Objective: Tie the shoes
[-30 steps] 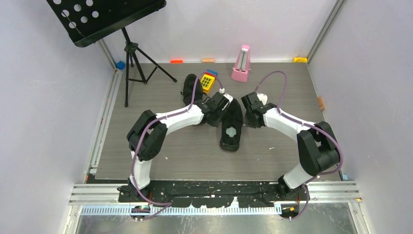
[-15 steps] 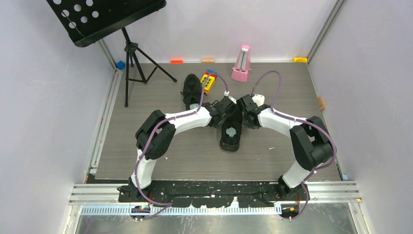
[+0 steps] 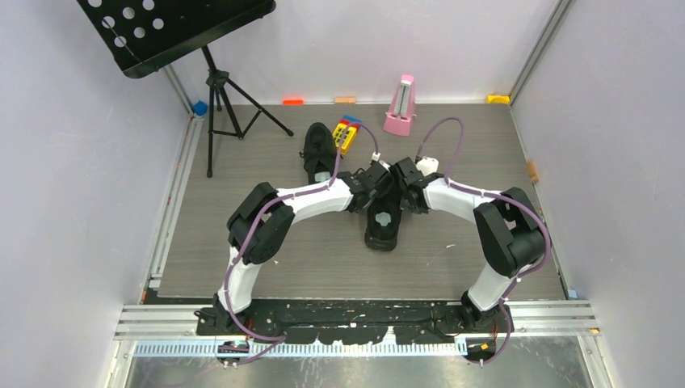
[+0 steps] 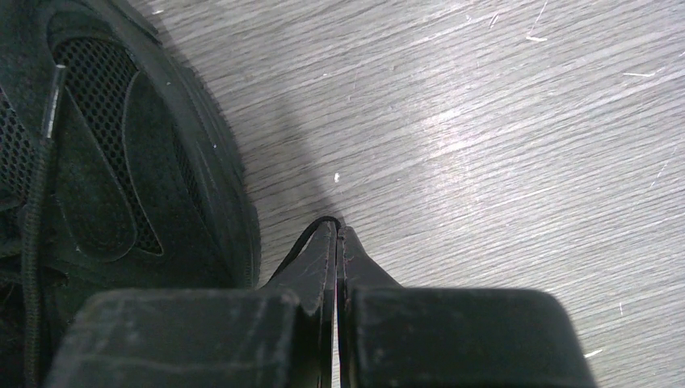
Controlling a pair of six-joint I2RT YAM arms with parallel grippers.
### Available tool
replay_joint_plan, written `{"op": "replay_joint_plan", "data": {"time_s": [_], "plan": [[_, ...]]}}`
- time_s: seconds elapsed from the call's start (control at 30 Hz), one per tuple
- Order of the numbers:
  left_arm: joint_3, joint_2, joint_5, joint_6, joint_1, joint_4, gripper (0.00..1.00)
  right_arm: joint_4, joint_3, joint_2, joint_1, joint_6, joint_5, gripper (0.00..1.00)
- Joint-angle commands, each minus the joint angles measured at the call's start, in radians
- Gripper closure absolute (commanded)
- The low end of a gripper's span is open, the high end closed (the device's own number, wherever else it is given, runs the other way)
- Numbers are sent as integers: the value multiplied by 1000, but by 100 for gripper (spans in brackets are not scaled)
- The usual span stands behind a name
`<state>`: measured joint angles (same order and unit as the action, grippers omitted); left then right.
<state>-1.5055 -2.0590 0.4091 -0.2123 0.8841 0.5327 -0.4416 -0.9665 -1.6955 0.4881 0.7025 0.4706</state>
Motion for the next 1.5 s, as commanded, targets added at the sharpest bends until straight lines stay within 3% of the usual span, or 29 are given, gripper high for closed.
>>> {"op": "replay_joint_plan", "data": {"time_s": [0.0,0.2,0.27,0.33,0.4,0.43,0.5,0.57,0.63,0.73,0.77,0.83,1.0,1.1,1.17,1.3,1.47], "plan": [[10,-55,81,-1,-22,137,100,-141,20,-45,-16,-8,158,100],[-10,-27,39,4,-24,136,100,-136,5,-1,-16,-22,135,100],[-34,11,-6,14,-26,138,100,-103,-7,71,-28,-46,46,100],[-61,70,-48,16,-30,139,85,-49,-6,150,-60,-45,-98,94],[-89,117,-84,10,-40,143,68,-3,0,216,-94,-28,-241,71],[-105,137,-97,6,-48,155,60,6,4,245,-102,-14,-277,56],[-110,179,-122,3,-57,173,39,1,9,298,-111,6,-315,35],[-80,238,-164,-6,-69,173,24,-32,10,366,-119,21,-341,21],[-13,317,-212,-20,-89,129,22,-32,29,426,-140,33,-409,13],[120,463,-329,-58,-140,11,16,55,95,529,-197,68,-559,12],[160,511,-339,-68,-156,-24,8,90,121,562,-215,78,-596,12],[227,623,-305,-62,-174,-54,4,119,148,630,-242,68,-588,11],[438,849,-252,-79,-323,-138,0,74,142,775,-267,-124,-318,11],[615,969,-77,-82,-422,-265,0,127,189,850,-280,-211,-140,14],[715,1030,-49,-81,-522,-345,0,208,248,903,-293,-237,-36,14],[859,1101,-154,-156,-747,-459,0,414,400,954,-331,-297,53,14],[1019,1066,-168,-120,-835,-679,0,791,593,883,-384,-419,60,9]]}}
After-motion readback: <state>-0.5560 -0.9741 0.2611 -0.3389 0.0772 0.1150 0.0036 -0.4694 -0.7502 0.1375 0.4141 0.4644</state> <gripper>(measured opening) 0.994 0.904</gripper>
